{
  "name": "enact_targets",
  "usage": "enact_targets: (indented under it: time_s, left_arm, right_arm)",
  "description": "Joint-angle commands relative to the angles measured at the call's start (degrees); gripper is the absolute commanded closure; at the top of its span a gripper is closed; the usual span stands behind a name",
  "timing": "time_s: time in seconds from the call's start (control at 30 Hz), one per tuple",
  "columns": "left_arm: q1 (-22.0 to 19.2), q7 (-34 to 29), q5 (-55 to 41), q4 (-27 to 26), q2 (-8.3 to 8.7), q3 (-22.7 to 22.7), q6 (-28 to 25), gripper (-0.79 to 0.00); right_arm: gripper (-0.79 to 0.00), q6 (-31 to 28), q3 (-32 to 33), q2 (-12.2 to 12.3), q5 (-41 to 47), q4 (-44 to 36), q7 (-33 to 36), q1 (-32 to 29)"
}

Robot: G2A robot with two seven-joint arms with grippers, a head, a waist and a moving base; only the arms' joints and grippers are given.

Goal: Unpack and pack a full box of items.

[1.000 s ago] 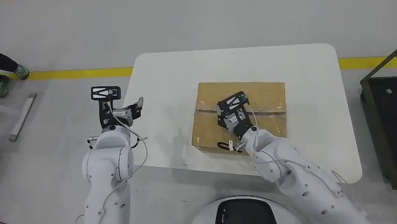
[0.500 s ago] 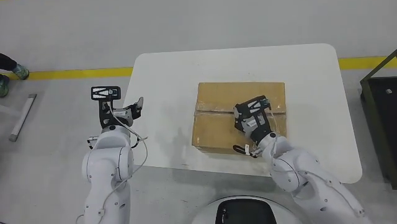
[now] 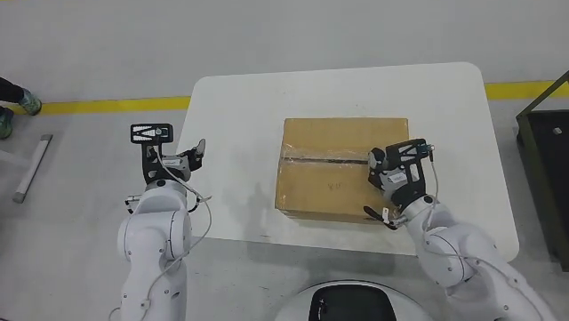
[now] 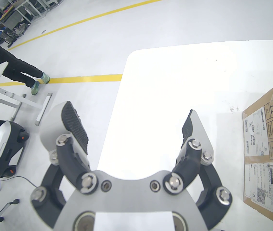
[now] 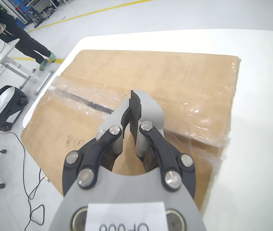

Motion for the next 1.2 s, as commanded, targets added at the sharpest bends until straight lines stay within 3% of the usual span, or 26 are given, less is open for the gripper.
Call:
enact_targets:
  time_s: [0.0,0.33,0.53,0.73,0.83,1.17]
  left_arm:
    - [0.0,0.0,0.0,0.0,0.0,0.0,0.0,-0.785]
    - [0.0,0.0,0.0,0.0,0.0,0.0,0.0,-0.785]
    - [0.0,0.0,0.0,0.0,0.0,0.0,0.0,-0.785]
    - [0.0,0.0,0.0,0.0,0.0,0.0,0.0,-0.785]
    - [0.0,0.0,0.0,0.0,0.0,0.0,0.0,-0.785]
    - [0.0,0.0,0.0,0.0,0.0,0.0,0.0,-0.785]
  right_arm:
    - [0.0,0.2,1.1,0.1,0.5,-1.4,0.2,-1.3]
    - [0.0,0.6,5.4,0.2,3.1,-5.0,-0.4,-4.8]
    - [0.0,-2.3,2.7,0.1,0.8,-8.4,0.9,-2.4]
    - [0.0,-4.1,-2.5,-0.2,-7.9,-2.5,2.8,4.1]
    - [0.0,-2.6,-2.7,-0.5,-7.4,0.7,2.5,5.4]
    - [0.0,-1.3,2.2,-0.1,-6.9,0.2,2.6,0.5]
